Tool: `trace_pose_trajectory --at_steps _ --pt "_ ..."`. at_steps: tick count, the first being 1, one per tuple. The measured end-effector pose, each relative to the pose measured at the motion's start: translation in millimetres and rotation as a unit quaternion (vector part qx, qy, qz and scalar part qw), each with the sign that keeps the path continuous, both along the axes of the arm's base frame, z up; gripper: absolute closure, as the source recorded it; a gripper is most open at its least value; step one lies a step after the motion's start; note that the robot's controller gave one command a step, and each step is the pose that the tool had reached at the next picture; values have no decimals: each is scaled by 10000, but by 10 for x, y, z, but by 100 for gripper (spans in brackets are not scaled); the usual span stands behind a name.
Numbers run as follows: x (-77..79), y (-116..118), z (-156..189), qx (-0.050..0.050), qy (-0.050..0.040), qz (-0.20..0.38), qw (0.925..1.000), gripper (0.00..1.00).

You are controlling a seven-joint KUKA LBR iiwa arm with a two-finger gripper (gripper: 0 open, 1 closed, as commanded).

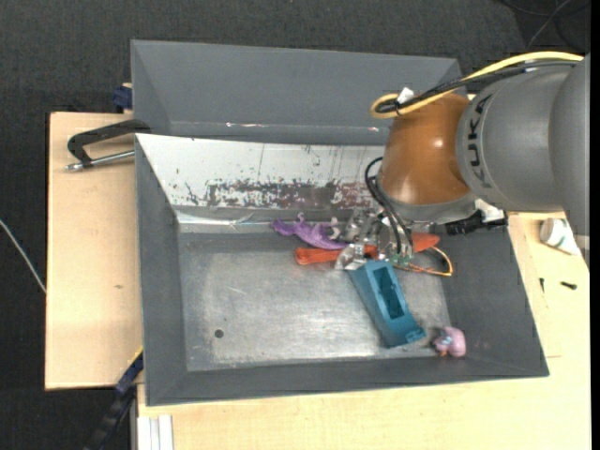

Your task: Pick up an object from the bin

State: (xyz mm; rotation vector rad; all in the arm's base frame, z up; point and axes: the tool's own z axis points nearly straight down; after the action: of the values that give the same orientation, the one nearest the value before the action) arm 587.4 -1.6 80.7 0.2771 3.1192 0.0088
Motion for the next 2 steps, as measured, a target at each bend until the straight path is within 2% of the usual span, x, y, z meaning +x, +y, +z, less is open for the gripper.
trace_pose_trajectory --at_steps 2 --pt "-32 0 322 -10 78 -1 10000 100"
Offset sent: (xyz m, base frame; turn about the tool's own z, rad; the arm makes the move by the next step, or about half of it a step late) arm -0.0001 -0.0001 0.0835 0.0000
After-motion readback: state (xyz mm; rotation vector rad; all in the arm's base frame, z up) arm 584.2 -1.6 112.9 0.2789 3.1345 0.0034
